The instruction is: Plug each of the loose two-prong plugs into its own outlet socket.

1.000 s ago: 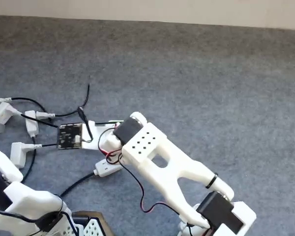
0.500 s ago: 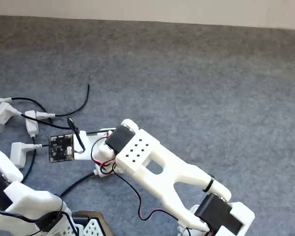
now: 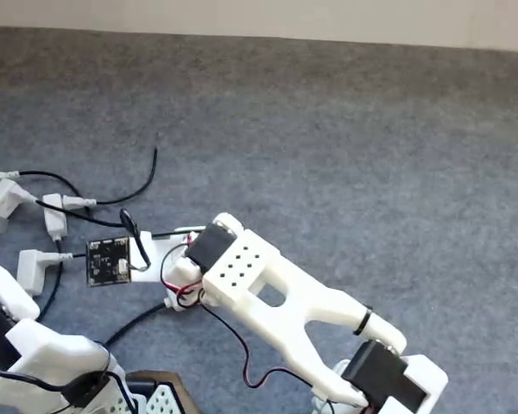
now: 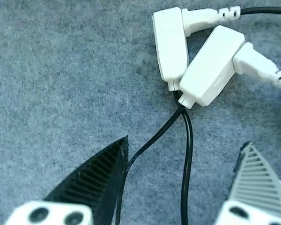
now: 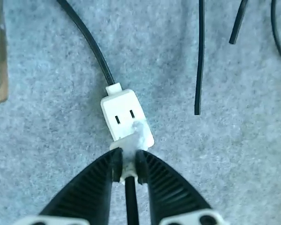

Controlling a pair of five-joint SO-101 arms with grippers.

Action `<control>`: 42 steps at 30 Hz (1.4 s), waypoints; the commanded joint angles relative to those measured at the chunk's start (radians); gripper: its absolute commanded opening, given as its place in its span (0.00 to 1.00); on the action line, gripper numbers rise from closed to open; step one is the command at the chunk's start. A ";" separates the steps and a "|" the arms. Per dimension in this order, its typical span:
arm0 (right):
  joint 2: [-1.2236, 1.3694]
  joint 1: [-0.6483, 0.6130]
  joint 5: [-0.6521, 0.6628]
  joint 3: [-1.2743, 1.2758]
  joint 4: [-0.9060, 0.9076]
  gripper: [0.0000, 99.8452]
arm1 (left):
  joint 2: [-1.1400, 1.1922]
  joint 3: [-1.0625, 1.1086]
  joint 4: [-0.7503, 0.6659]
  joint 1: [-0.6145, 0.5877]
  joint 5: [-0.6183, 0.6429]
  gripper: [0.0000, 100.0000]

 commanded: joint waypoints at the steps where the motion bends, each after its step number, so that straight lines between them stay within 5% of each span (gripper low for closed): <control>1: -0.005 0.022 0.035 0.024 -0.013 0.01 | -0.012 -0.007 -0.017 0.007 -0.008 0.36; 42: -0.008 0.107 0.063 0.031 0.028 0.01 | -0.007 -0.005 -0.017 0.007 -0.009 0.36</control>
